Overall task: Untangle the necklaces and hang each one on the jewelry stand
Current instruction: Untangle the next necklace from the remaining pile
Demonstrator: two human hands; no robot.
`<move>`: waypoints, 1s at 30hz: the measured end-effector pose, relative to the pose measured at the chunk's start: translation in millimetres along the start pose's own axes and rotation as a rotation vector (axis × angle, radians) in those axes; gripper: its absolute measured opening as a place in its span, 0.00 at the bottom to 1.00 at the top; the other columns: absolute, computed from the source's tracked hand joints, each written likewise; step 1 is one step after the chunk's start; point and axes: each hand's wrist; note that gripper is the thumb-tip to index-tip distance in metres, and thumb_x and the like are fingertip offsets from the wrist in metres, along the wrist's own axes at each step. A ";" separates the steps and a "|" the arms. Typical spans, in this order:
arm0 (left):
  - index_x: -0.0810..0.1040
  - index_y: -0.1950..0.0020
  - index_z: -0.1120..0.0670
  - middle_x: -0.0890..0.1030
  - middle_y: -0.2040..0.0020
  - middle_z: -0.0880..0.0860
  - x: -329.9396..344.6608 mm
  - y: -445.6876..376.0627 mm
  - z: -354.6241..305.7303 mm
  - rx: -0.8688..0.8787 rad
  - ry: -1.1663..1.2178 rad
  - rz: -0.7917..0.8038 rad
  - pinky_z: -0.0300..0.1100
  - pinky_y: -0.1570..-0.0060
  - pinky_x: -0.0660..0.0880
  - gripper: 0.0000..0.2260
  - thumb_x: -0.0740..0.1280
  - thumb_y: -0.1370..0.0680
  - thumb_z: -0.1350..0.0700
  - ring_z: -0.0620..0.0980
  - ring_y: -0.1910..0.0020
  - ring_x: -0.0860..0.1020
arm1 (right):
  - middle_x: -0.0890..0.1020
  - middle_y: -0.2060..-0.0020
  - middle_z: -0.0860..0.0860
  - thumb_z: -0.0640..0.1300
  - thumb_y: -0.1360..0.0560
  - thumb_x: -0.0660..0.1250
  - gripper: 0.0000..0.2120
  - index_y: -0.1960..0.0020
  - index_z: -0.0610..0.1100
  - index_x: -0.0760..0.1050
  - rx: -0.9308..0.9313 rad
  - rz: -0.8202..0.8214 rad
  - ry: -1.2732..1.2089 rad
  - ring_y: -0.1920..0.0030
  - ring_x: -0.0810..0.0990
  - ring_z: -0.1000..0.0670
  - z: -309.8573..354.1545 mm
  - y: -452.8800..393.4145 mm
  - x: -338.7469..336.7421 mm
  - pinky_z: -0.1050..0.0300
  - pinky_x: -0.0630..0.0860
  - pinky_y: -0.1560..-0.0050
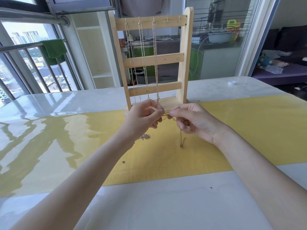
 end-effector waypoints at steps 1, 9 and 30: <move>0.76 0.58 0.55 0.76 0.70 0.49 0.6 0.2 -0.1 -0.015 0.005 0.004 0.34 0.66 0.75 0.06 0.65 0.22 0.60 0.41 0.71 0.73 | 0.73 0.79 0.51 0.41 0.25 0.67 0.06 0.61 0.43 0.76 -0.004 -0.008 0.000 0.80 0.64 0.57 0.2 -0.1 0.3 0.67 0.59 0.77; 0.80 0.49 0.62 0.69 0.67 0.49 -0.6 -3.1 7.6 -0.312 0.255 0.111 0.37 0.60 0.71 0.09 0.68 0.24 0.56 0.44 0.70 0.70 | 0.79 0.70 0.50 0.40 0.24 0.66 0.08 0.62 0.42 0.76 -0.117 -0.025 0.114 0.79 0.68 0.55 1.4 0.0 5.1 0.67 0.58 0.79; 0.76 0.54 0.71 0.62 0.70 0.50 0.7 -3.2 13.8 -0.188 -0.099 0.059 0.48 0.60 0.64 0.16 0.66 0.23 0.56 0.41 0.78 0.67 | 0.79 0.73 0.55 0.38 0.28 0.71 0.04 0.61 0.43 0.81 -0.199 -0.041 0.308 0.74 0.69 0.57 -0.8 -2.8 6.8 0.66 0.64 0.76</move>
Point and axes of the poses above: each hand's wrist, its own y-axis away from the middle knuckle, its own x-axis out of the palm, z = x × y
